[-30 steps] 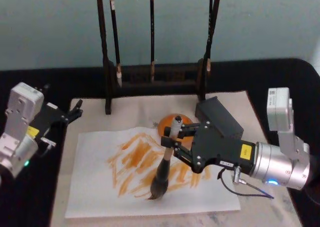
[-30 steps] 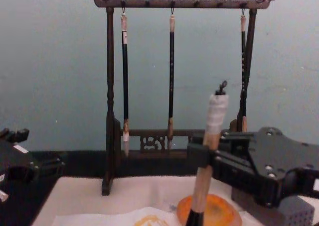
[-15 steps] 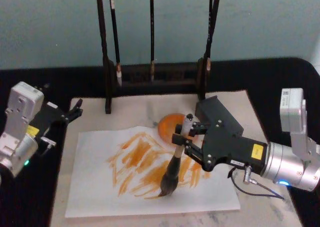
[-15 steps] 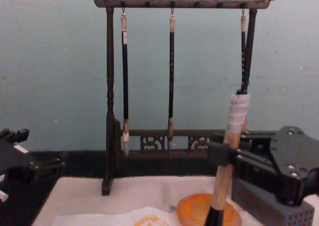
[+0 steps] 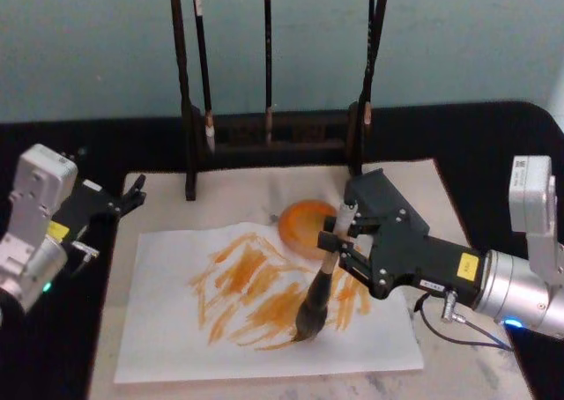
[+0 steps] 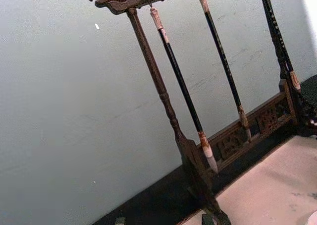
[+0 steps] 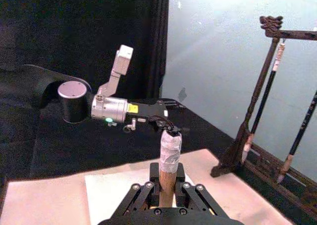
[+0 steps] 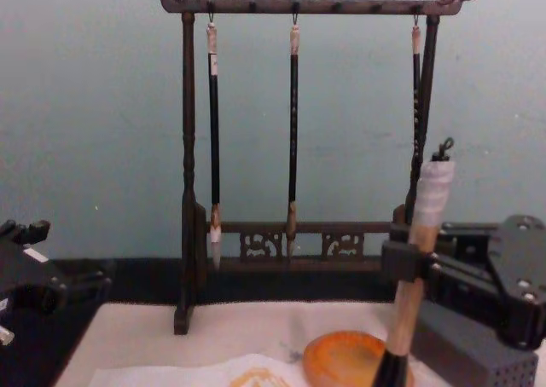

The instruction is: Pick up the brush from the inkstone, write on the paper, then place the brush back to its original position.

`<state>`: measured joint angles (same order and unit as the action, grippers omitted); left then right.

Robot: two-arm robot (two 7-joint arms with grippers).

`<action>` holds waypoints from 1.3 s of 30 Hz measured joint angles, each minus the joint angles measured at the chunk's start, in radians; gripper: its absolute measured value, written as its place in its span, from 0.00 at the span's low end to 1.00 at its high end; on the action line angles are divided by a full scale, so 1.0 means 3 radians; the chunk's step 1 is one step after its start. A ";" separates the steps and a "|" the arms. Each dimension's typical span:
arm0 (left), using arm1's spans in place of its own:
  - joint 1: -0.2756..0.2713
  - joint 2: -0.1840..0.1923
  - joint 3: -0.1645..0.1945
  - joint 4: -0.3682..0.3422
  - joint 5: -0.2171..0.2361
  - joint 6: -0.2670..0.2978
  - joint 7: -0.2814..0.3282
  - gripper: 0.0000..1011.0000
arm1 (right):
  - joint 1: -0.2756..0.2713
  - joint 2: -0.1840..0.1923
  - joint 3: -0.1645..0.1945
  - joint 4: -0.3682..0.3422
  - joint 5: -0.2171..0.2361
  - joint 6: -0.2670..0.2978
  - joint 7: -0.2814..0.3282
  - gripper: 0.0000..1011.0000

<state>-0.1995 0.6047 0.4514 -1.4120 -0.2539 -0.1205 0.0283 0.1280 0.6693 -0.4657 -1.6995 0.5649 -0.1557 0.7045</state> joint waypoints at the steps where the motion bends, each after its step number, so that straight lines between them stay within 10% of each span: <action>1: 0.0000 0.0000 0.0000 0.0000 0.0000 0.0000 0.0000 0.99 | -0.0010 0.0005 0.0013 -0.0003 -0.0002 -0.0002 -0.0008 0.17; 25: 0.0000 0.0000 0.0000 0.0000 0.0000 0.0000 0.0000 0.99 | -0.0109 0.0036 0.0207 -0.0040 -0.0024 -0.0039 -0.0079 0.17; 39: 0.0000 0.0000 0.0000 0.0000 0.0000 0.0000 0.0000 0.99 | 0.0014 -0.0183 0.0320 0.0115 0.0130 -0.0051 -0.0166 0.17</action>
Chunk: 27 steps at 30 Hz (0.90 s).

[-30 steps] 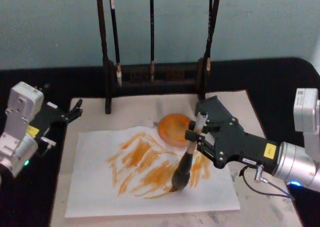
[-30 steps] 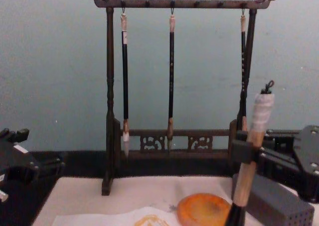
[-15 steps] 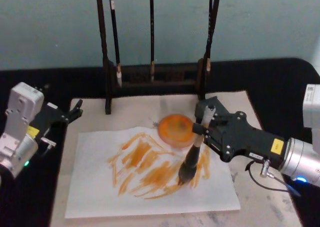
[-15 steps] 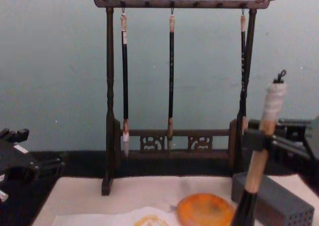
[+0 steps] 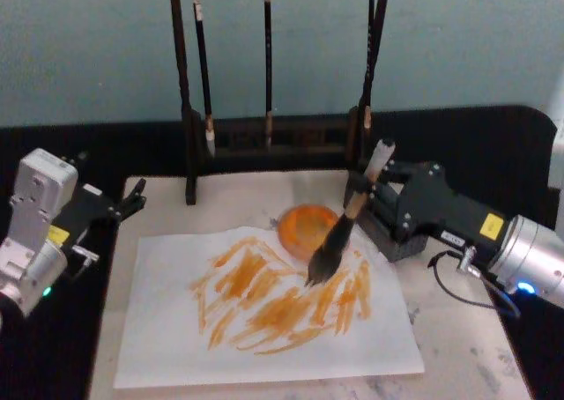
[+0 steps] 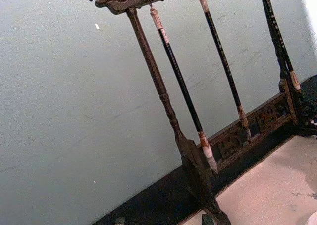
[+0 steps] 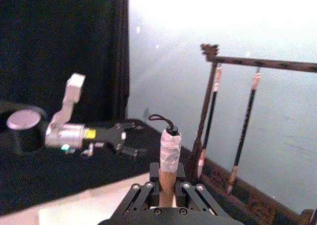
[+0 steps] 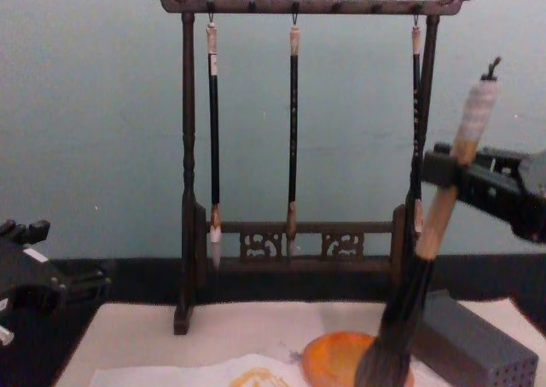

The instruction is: Pick up the brush from the inkstone, write on the paper, then place the brush back to its original position.

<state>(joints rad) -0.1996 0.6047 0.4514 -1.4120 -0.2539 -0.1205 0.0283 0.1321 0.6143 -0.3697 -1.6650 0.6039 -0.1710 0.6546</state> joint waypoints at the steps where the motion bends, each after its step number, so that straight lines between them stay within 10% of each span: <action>1: 0.0000 0.0000 0.0000 0.0000 0.0000 0.0000 0.0000 0.99 | 0.0027 -0.0039 0.0017 0.0036 0.0047 0.0005 -0.0007 0.17; 27: 0.0000 0.0000 0.0000 0.0000 0.0000 0.0000 0.0000 0.99 | 0.0600 -0.0681 0.0270 0.1049 0.1316 0.0803 -0.0437 0.17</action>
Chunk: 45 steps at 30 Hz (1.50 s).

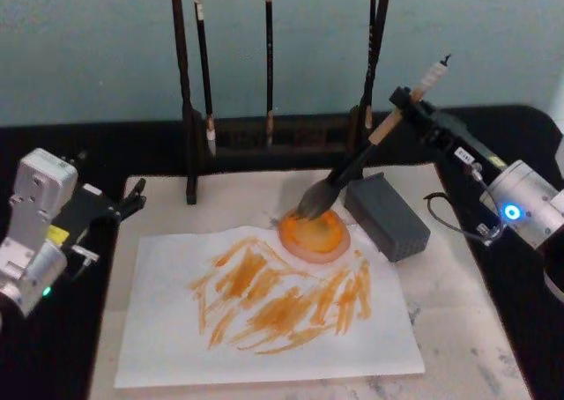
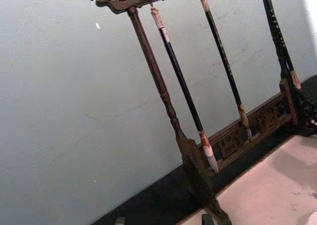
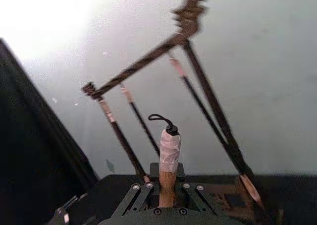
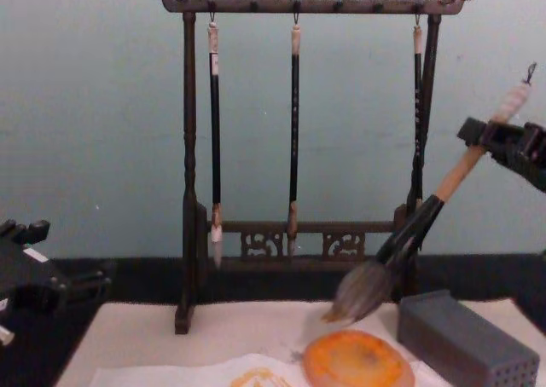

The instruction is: Pick up the brush from the inkstone, write on the paper, then place the brush back to its original position.

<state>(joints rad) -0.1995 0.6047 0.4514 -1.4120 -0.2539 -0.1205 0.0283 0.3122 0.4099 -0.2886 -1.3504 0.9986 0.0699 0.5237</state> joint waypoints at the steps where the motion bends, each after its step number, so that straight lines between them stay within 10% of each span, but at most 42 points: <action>1: 0.0000 0.0000 0.0000 0.0000 0.0000 0.0000 0.0000 0.99 | 0.0014 -0.0011 0.0004 0.0027 0.0037 0.0032 -0.0015 0.17; 19: 0.0000 0.0000 0.0000 0.0000 0.0000 0.0000 0.0000 0.99 | 0.0242 -0.0138 -0.0010 0.0507 0.0587 0.0516 -0.0325 0.17; 45: 0.0000 0.0000 0.0000 0.0000 0.0000 0.0000 0.0000 0.99 | 0.0274 -0.0118 -0.0144 0.0655 0.0799 0.0395 -0.0580 0.17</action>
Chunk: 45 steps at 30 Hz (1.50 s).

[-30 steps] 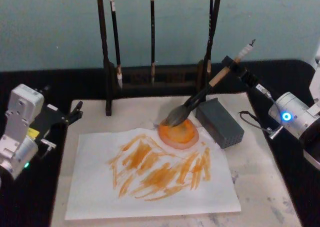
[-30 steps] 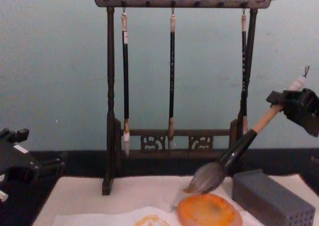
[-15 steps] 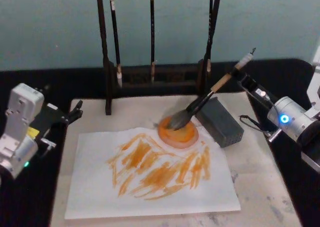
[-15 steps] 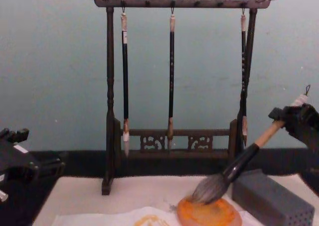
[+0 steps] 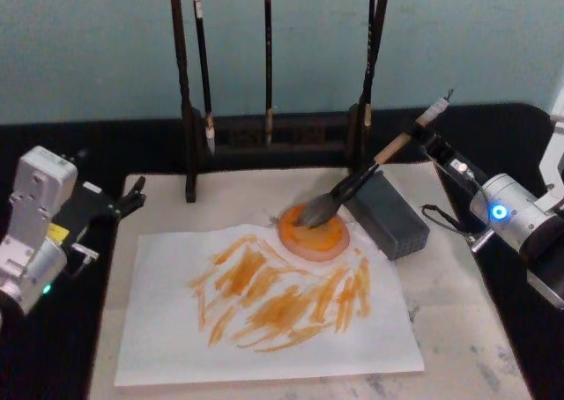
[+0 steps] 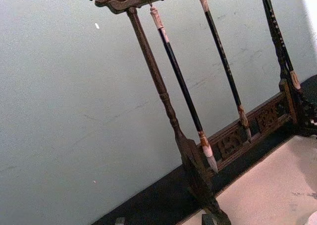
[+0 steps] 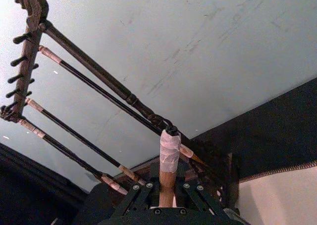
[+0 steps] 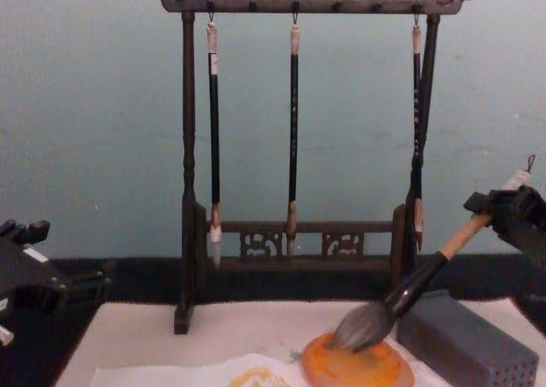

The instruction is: Pick up the brush from the inkstone, write on the paper, then place the brush back to its original position.

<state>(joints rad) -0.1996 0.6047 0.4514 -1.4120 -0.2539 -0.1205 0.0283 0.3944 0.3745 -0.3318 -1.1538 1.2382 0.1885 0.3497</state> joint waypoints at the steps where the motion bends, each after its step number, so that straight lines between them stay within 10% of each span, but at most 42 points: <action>1: 0.0000 0.0000 0.0000 0.0000 0.0000 0.0000 0.0000 0.99 | 0.0000 0.0003 -0.0005 0.0000 0.0003 -0.0010 -0.0003 0.17; 45: 0.0000 0.0000 0.0000 0.0000 0.0000 0.0000 0.0000 0.99 | 0.0067 -0.0026 -0.0181 0.0172 0.0083 -0.0118 -0.0088 0.17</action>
<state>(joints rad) -0.1995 0.6047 0.4514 -1.4120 -0.2539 -0.1205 0.0283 0.4144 0.3668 -0.3862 -1.1022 1.2630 0.1530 0.3232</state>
